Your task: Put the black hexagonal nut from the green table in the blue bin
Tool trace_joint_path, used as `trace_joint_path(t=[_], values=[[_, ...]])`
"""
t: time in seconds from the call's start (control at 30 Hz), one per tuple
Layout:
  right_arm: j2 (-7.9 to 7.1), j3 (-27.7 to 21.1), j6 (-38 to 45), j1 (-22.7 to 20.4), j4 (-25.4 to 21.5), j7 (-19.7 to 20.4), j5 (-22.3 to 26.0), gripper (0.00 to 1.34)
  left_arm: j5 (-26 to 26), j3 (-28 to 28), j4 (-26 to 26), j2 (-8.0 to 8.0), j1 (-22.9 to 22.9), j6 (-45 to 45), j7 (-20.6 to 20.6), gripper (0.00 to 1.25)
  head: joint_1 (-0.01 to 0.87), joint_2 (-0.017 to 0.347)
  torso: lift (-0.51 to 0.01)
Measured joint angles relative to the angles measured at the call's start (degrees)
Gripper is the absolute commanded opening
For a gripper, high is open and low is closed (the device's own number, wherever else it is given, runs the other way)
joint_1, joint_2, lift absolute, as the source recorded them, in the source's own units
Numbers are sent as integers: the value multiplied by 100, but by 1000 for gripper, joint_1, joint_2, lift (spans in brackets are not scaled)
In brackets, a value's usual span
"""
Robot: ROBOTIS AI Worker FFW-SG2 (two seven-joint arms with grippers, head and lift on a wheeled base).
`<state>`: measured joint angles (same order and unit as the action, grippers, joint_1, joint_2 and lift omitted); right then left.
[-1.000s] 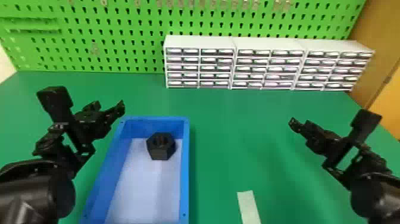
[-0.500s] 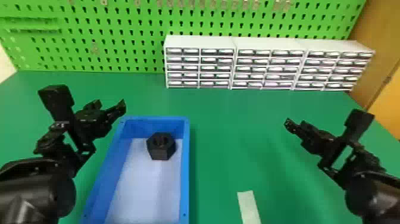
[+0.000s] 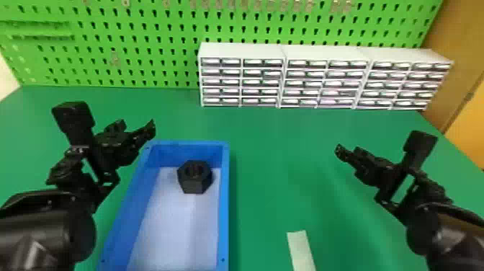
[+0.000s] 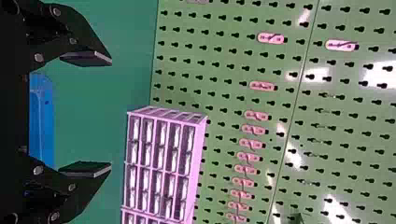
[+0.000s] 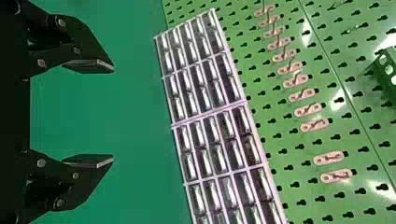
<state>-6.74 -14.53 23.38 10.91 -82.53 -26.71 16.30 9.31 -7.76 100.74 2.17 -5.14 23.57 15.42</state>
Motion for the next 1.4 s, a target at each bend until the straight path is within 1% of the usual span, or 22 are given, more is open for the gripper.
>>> trace_joint_path(t=[0.37, 0.73, 1.03, 1.4], values=[[11, 47, 0, 26, 18, -13, 10, 770, 35, 46, -1, 57, -16, 6, -22, 795, 691, 9, -97], [8, 12, -4, 10, -51, -177, 115, 770, 101, 70, 7, 111, -31, 0, -22, 795, 691, 9, -97], [63, -80, -18, -52, -165, -176, 102, 769, 125, 99, 7, 117, -15, -1, -22, 795, 691, 9, -97], [67, -85, -18, -58, -209, -176, 76, 770, 132, 117, 7, 117, -16, -1, -22, 795, 691, 9, -97]])
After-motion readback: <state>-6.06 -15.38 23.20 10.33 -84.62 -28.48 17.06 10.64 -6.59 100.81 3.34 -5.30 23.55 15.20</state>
